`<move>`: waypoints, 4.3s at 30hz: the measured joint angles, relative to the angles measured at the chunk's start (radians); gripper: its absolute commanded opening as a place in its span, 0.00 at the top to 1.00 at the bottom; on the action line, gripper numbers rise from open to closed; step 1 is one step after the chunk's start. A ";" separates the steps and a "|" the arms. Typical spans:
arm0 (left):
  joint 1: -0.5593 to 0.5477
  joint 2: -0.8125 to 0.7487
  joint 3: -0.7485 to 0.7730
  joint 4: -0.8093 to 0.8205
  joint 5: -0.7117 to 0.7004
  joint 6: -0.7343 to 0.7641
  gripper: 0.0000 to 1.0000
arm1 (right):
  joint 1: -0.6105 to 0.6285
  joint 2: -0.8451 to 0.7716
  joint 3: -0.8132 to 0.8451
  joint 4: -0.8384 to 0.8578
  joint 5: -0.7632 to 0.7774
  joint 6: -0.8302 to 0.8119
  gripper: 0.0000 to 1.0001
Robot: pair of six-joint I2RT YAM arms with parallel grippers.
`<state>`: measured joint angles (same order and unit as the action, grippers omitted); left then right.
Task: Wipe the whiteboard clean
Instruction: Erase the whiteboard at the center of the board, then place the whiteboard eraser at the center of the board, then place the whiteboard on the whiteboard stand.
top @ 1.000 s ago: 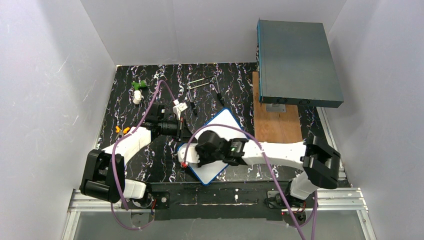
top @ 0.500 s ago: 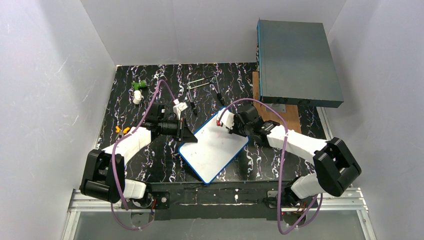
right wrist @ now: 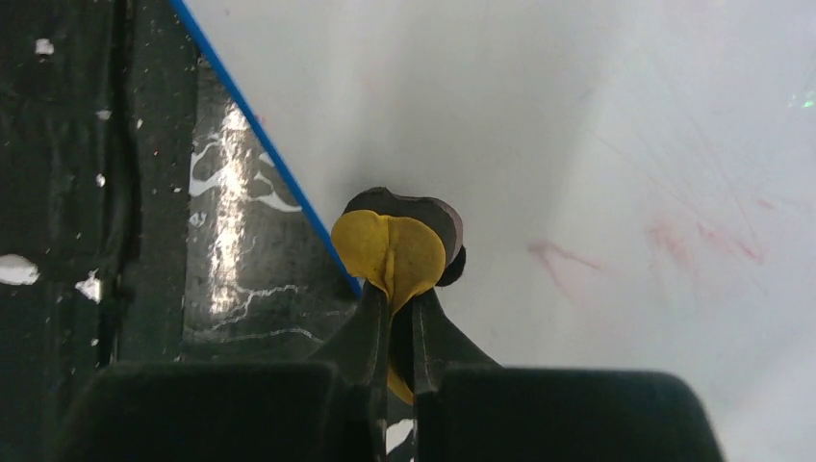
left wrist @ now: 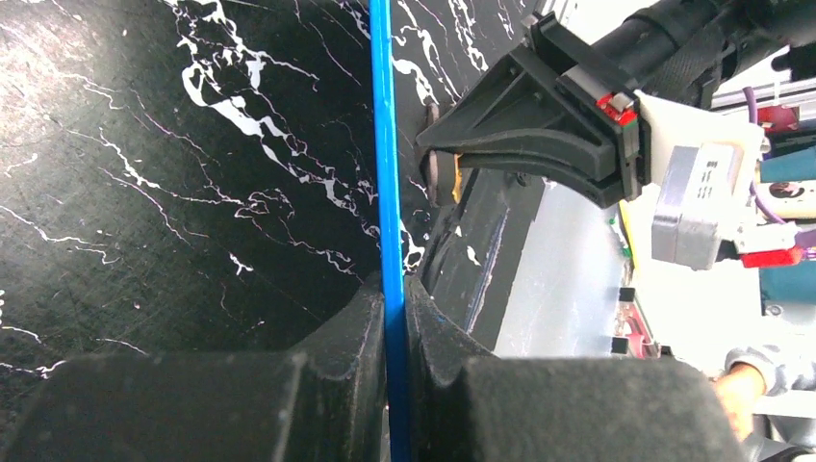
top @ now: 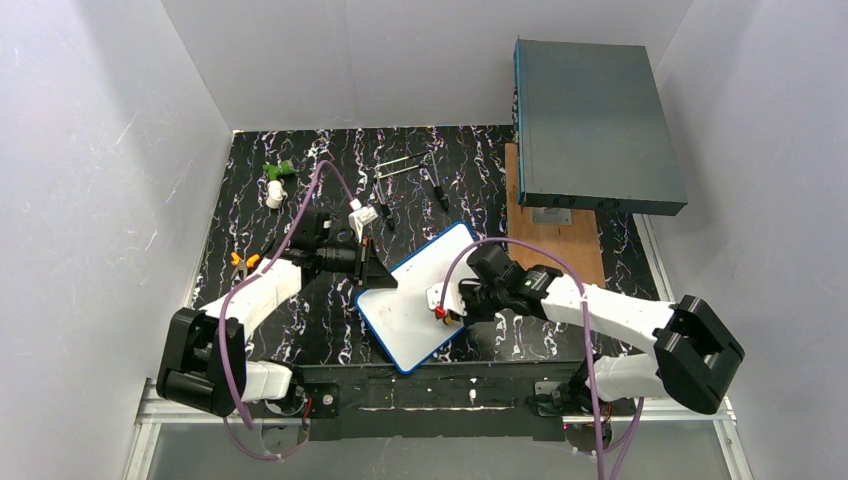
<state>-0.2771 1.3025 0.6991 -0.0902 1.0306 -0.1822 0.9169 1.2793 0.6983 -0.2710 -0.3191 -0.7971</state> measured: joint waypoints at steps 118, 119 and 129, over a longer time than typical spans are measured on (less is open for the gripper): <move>0.175 0.808 1.485 -0.578 -0.067 0.537 1.00 | -0.578 -0.333 -0.026 -0.645 -0.229 -0.097 0.20; 0.181 0.818 1.486 -0.575 -0.054 0.538 1.00 | -0.581 -0.328 -0.026 -0.645 -0.229 -0.097 0.20; 0.198 0.869 1.490 -0.571 0.002 0.558 1.00 | -0.594 -0.309 -0.025 -0.645 -0.226 -0.097 0.20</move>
<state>-0.0788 2.1715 2.1891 -0.6613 1.0328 0.3756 0.3225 0.9707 0.6735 -0.9165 -0.5449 -0.8936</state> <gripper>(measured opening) 0.070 0.798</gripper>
